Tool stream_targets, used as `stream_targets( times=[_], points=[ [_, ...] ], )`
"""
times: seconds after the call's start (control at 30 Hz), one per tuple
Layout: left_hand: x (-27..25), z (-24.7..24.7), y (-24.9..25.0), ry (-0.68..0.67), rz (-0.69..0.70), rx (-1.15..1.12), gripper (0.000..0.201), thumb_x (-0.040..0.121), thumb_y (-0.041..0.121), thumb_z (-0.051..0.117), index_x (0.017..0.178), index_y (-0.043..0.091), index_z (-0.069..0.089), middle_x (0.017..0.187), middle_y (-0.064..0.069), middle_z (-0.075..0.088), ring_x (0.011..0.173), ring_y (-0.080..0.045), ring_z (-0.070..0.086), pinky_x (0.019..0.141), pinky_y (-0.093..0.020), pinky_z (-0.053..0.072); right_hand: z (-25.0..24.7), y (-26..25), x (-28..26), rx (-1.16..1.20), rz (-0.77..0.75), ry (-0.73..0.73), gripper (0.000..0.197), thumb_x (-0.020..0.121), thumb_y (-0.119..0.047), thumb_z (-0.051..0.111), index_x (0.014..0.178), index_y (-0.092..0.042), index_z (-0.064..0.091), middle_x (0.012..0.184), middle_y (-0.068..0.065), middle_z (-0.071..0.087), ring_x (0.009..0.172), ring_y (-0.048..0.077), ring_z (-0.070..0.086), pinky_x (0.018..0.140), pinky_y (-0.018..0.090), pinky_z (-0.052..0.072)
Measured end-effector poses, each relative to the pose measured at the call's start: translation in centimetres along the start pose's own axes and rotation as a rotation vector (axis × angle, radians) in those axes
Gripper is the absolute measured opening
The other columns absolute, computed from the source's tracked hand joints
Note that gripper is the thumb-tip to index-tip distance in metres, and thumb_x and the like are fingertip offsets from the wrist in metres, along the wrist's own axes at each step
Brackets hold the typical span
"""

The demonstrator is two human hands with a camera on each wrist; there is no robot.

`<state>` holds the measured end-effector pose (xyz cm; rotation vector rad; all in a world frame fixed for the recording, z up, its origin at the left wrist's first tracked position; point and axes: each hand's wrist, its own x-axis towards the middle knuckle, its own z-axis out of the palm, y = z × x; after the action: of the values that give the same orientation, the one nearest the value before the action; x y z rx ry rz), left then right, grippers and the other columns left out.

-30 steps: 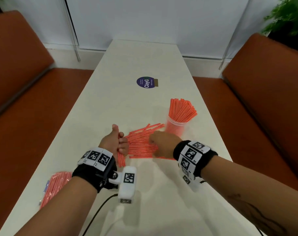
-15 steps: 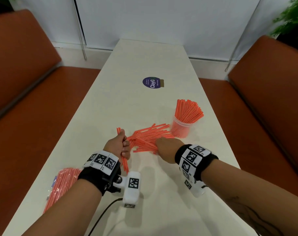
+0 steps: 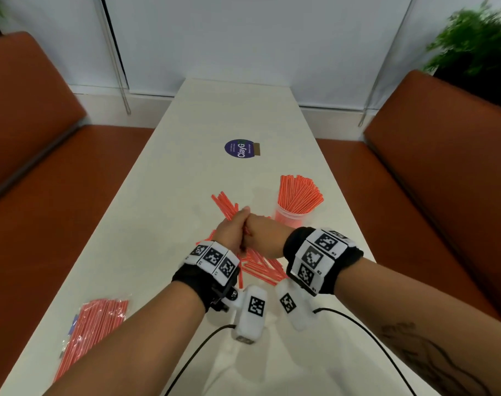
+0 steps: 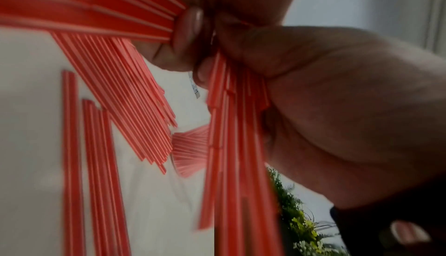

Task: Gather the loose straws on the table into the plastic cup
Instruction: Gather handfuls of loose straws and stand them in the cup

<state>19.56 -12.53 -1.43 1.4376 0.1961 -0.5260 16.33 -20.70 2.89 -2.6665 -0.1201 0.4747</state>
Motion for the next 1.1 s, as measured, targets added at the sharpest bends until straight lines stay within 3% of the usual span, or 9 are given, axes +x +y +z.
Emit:
stream_targets(
  times=[0.1,0.27,0.37,0.53,0.67,0.73,0.8,0.93,1.1],
  points=[
    [0.8,0.2,0.0,0.086,0.01,0.022,0.037,0.092,0.034,0.047,0.069,0.008,0.06,0.069,-0.009,0.06,0.071,-0.026,0.059,0.081,-0.037,0.049,0.3,0.5,0.1,0.035,0.016,0.037,0.03,0.09,-0.013,0.054,0.114,0.003,0.051,0.095,0.012,0.058,0.081,0.022,0.053,0.059,0.025,0.039],
    [1.5,-0.2,0.3,0.113,-0.111,-0.321,0.033,0.091,0.029,0.05,0.062,0.013,0.049,0.058,-0.003,0.052,0.052,-0.02,0.051,0.066,-0.035,0.048,0.1,1.9,-0.9,0.163,0.023,0.088,0.052,0.081,-0.028,0.069,0.124,-0.009,0.046,0.11,0.007,0.059,0.089,0.017,0.053,0.077,0.029,0.045],
    [2.1,-0.4,0.8,0.113,-0.127,-0.545,0.032,0.094,0.026,0.048,0.064,0.013,0.044,0.051,0.0,0.048,0.042,-0.014,0.052,0.051,-0.028,0.05,0.1,3.1,-2.1,0.316,0.024,0.148,0.041,0.088,-0.031,0.06,0.123,-0.011,0.05,0.095,0.001,0.057,0.084,0.014,0.054,0.08,0.033,0.048],
    [2.5,-0.5,1.0,0.031,-0.09,-0.67,0.041,0.095,0.035,0.046,0.06,0.013,0.042,0.041,0.002,0.043,0.032,-0.011,0.045,0.038,-0.016,0.046,1.5,5.7,-3.6,0.529,0.033,0.146,0.015,0.09,-0.019,0.057,0.105,-0.016,0.054,0.079,0.004,0.065,0.05,0.001,0.056,0.046,0.006,0.04],
    [2.3,-0.2,0.8,-0.003,-0.089,-0.749,0.042,0.09,0.043,0.049,0.06,0.015,0.041,0.033,0.006,0.037,0.025,-0.006,0.034,0.033,-0.011,0.036,3.3,6.1,-4.4,0.45,-0.032,0.402,0.029,0.093,-0.038,0.045,0.113,-0.018,0.051,0.094,-0.006,0.058,0.077,0.01,0.058,0.072,0.021,0.046],
    [2.2,0.4,0.8,-0.001,-0.091,-0.81,0.041,0.09,0.045,0.049,0.063,0.015,0.042,0.034,0.006,0.037,0.026,-0.005,0.034,0.033,-0.011,0.037,4.0,6.0,-4.9,0.328,-0.164,0.61,0.055,0.088,-0.056,0.03,0.125,-0.018,0.045,0.11,-0.011,0.051,0.096,0.007,0.053,0.081,0.015,0.043],
    [2.1,1.2,1.0,-0.004,-0.087,-0.853,0.039,0.091,0.044,0.046,0.065,0.014,0.043,0.034,0.006,0.039,0.026,-0.006,0.037,0.035,-0.012,0.041,4.5,6.1,-4.9,0.222,-0.32,0.722,0.056,0.089,-0.057,0.021,0.124,-0.019,0.043,0.116,-0.007,0.051,0.108,0.005,0.047,0.092,0.009,0.034],
    [1.6,2.5,0.9,-0.077,-0.064,-0.829,0.04,0.094,0.041,0.042,0.065,0.013,0.043,0.039,0.002,0.043,0.037,-0.013,0.048,0.044,-0.022,0.052,4.6,6.4,-3.8,0.197,-0.353,0.795,0.058,0.092,-0.057,0.012,0.12,-0.019,0.045,0.121,0.01,0.059,0.119,0.014,0.044,0.1,0.032,0.034],
    [0.9,2.9,-0.3,-0.277,-0.14,-0.622,0.046,0.091,0.051,0.037,0.076,0.011,0.052,0.065,-0.004,0.051,0.065,-0.016,0.055,0.059,-0.027,0.054,4.1,5.7,-2.5,0.102,-0.314,0.777,0.072,0.088,-0.064,0.005,0.123,-0.017,0.047,0.126,0.011,0.055,0.122,0.018,0.043,0.101,0.038,0.034]
  ],
)
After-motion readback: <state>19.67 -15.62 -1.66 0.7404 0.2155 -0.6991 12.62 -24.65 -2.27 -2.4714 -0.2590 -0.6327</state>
